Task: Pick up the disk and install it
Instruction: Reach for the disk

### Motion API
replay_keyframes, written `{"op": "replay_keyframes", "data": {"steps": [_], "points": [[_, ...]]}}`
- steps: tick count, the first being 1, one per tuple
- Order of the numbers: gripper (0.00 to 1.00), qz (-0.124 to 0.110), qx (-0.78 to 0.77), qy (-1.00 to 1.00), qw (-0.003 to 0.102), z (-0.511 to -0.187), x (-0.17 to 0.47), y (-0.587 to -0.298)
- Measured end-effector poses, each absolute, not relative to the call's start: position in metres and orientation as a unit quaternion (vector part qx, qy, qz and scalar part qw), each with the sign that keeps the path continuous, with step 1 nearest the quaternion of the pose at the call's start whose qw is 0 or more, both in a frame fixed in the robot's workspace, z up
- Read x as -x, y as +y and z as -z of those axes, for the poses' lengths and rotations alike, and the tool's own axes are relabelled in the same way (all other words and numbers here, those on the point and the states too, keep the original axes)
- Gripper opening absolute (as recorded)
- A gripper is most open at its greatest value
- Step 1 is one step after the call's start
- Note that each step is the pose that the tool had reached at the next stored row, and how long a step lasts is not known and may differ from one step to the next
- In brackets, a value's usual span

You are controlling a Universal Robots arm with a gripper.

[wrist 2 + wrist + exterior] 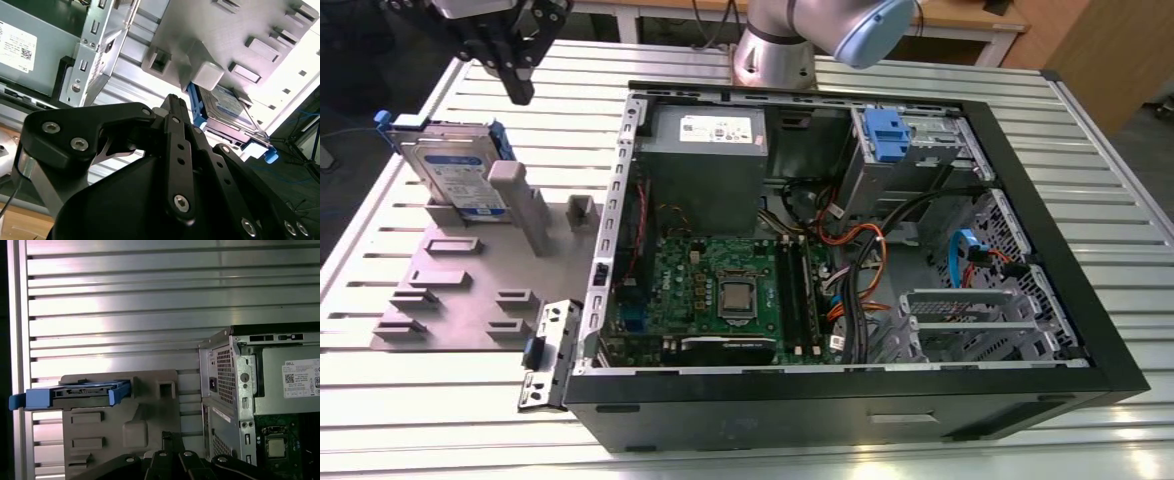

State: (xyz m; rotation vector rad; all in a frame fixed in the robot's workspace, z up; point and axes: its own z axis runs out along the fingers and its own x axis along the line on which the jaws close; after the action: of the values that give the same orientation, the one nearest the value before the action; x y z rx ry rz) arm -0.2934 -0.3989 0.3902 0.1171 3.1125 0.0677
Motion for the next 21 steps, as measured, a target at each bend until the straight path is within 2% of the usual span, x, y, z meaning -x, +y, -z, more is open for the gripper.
{"op": "replay_keyframes", "data": {"steps": [21], "points": [[0.11, -0.019, -0.037, 0.999, 0.013, -0.379, 0.333, -0.398]]}}
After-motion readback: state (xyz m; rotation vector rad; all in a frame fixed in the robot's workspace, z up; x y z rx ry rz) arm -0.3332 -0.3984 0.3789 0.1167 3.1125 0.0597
